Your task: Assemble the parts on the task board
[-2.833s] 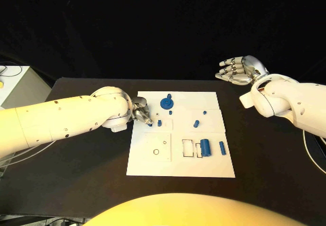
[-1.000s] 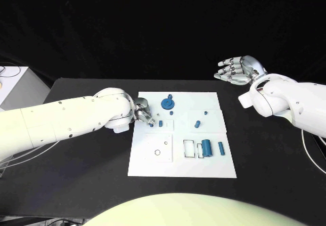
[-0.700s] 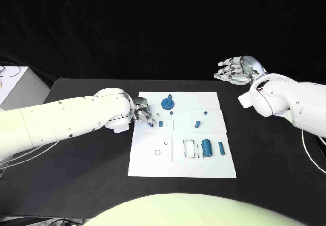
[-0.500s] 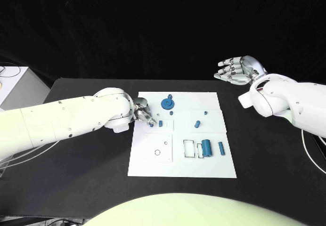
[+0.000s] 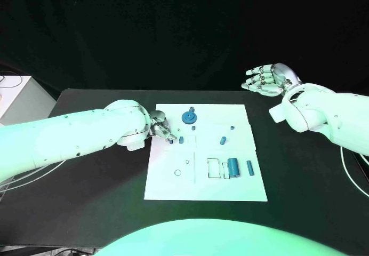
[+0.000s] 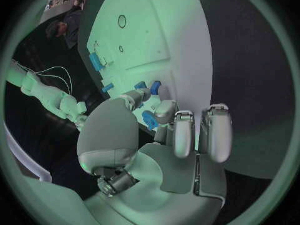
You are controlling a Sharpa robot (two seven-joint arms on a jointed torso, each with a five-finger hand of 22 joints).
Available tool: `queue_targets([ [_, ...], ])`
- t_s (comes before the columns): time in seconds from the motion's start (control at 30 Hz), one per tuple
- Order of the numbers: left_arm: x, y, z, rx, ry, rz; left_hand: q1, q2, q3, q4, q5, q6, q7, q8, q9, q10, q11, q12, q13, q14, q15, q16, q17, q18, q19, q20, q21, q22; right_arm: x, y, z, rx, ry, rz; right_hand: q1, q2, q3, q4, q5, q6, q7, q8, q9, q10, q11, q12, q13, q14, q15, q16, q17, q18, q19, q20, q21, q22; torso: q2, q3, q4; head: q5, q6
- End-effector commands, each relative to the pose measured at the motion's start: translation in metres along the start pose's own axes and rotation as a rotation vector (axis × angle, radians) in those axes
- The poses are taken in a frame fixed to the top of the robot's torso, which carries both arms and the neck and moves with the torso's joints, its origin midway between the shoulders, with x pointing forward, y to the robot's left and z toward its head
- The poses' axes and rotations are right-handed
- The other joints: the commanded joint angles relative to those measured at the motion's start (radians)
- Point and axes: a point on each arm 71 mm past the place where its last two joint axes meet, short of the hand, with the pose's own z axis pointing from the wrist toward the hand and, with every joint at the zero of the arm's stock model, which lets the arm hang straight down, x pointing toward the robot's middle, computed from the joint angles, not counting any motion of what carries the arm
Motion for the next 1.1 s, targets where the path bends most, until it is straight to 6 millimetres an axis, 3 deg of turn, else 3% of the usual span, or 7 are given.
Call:
queue_targets([
  [0.03, 0.000, -0.001, -0.001, 0.010, -0.010, 0.005, -0.010, 0.001, -0.009, 0.001, -0.002, 0.001, 0.004, -0.005, -0.002, -0.002, -0.002, -0.002, 0.003, 0.104, -0.004, 0.003, 0.263, -0.020, 0.022, -0.006, -0.005, 0.139, 0.002, 0.000, 0.000, -0.007, 0.019, 0.002, 0.003, 0.010, -0.007, 0.001, 0.006, 0.002, 0.105, -0.005, -0.002, 0.002, 0.005, -0.003, -0.001, 0.002, 0.007, -0.002, -0.002, -0.009, -0.005, -0.001, -0.003, -0.001, 0.000, 0.0000, -0.0001, -0.001, 0.000],
  [0.37, -0.008, -0.001, -0.007, 0.035, -0.018, -0.023, -0.017, -0.011, -0.079, 0.073, -0.023, -0.018, 0.015, -0.012, -0.004, -0.041, 0.008, -0.043, -0.055, 0.102, 0.003, -0.001, 0.257, -0.012, 0.002, -0.002, -0.027, 0.110, 0.002, 0.000, -0.001, -0.006, 0.020, 0.004, 0.004, 0.011, -0.010, 0.002, 0.006, 0.003, 0.105, -0.006, -0.003, 0.003, 0.006, -0.005, -0.001, 0.002, 0.007, -0.002, -0.005, -0.010, -0.020, 0.000, -0.004, -0.008, 0.000, -0.0003, -0.0002, -0.004, 0.000],
  [0.53, -0.012, -0.002, -0.010, 0.056, -0.019, -0.062, -0.032, 0.006, -0.171, 0.103, -0.231, -0.040, 0.023, -0.008, 0.001, -0.071, 0.017, -0.062, -0.089, 0.099, 0.012, -0.006, 0.249, -0.009, -0.008, 0.006, -0.039, 0.097, 0.002, -0.001, -0.001, -0.005, 0.021, 0.005, 0.005, 0.013, -0.014, 0.003, 0.007, 0.006, 0.105, -0.008, -0.004, 0.004, 0.006, -0.007, -0.001, 0.002, 0.008, -0.003, -0.009, -0.012, -0.038, 0.000, -0.005, -0.016, -0.001, 0.0012, 0.0006, -0.004, 0.000],
  [0.77, -0.017, -0.001, -0.015, 0.120, -0.036, -0.152, -0.023, 0.070, -0.328, 0.104, -0.370, -0.058, 0.029, 0.000, 0.001, -0.096, 0.022, -0.072, -0.119, 0.093, 0.017, -0.018, 0.234, -0.002, -0.026, 0.010, -0.060, 0.073, 0.002, -0.001, -0.001, -0.004, 0.021, 0.005, 0.006, 0.014, -0.016, 0.003, 0.007, 0.006, 0.105, -0.009, -0.004, 0.005, 0.006, -0.008, -0.001, 0.002, 0.009, -0.003, -0.010, -0.012, -0.045, 0.000, -0.006, -0.019, 0.001, -0.0004, -0.0008, -0.006, 0.000],
  [0.9, -0.024, -0.006, -0.018, 0.232, -0.076, -0.235, 0.087, 0.128, -0.328, 0.100, -0.356, -0.157, 0.071, -0.027, -0.014, -0.293, 0.061, -0.222, -0.342, 0.010, 0.053, -0.138, 0.077, 0.049, -0.182, 0.037, -0.234, -0.132, 0.002, -0.002, -0.001, -0.003, 0.019, 0.005, 0.006, 0.014, -0.016, 0.003, 0.007, 0.007, 0.105, -0.009, -0.004, 0.005, 0.006, -0.008, -0.001, 0.002, 0.009, -0.002, -0.011, -0.013, -0.048, 0.000, -0.006, -0.020, 0.000, 0.0001, 0.0010, -0.010, 0.000],
  [0.97, -0.027, -0.009, -0.020, 0.298, -0.110, -0.260, 0.180, 0.135, -0.286, 0.088, -0.354, -0.199, 0.088, -0.044, -0.030, -0.341, 0.078, -0.236, -0.355, -0.042, 0.066, -0.201, 0.001, 0.072, -0.256, 0.052, -0.325, -0.229, 0.002, -0.002, -0.001, -0.004, 0.019, 0.005, 0.006, 0.015, -0.017, 0.003, 0.007, 0.012, 0.105, -0.009, -0.003, 0.005, 0.006, -0.008, -0.001, 0.003, 0.009, -0.002, -0.012, -0.013, -0.047, 0.000, -0.005, -0.020, 0.000, 0.0001, 0.0012, -0.011, 0.000],
  [1.1, -0.033, -0.018, -0.023, 0.408, -0.190, -0.236, 0.386, 0.046, -0.001, 0.039, -0.358, -0.222, 0.122, -0.106, -0.118, -0.452, 0.108, -0.327, -0.437, -0.237, 0.094, -0.418, -0.247, 0.130, -0.464, 0.077, -0.617, -0.516, 0.002, -0.002, -0.001, -0.006, 0.019, 0.006, 0.011, 0.018, -0.017, 0.001, 0.007, 0.029, 0.102, -0.006, 0.001, 0.009, 0.004, -0.009, 0.000, 0.005, 0.008, -0.001, -0.015, -0.012, -0.040, -0.001, -0.003, -0.022, 0.000, -0.0008, 0.0011, -0.016, 0.000],
])
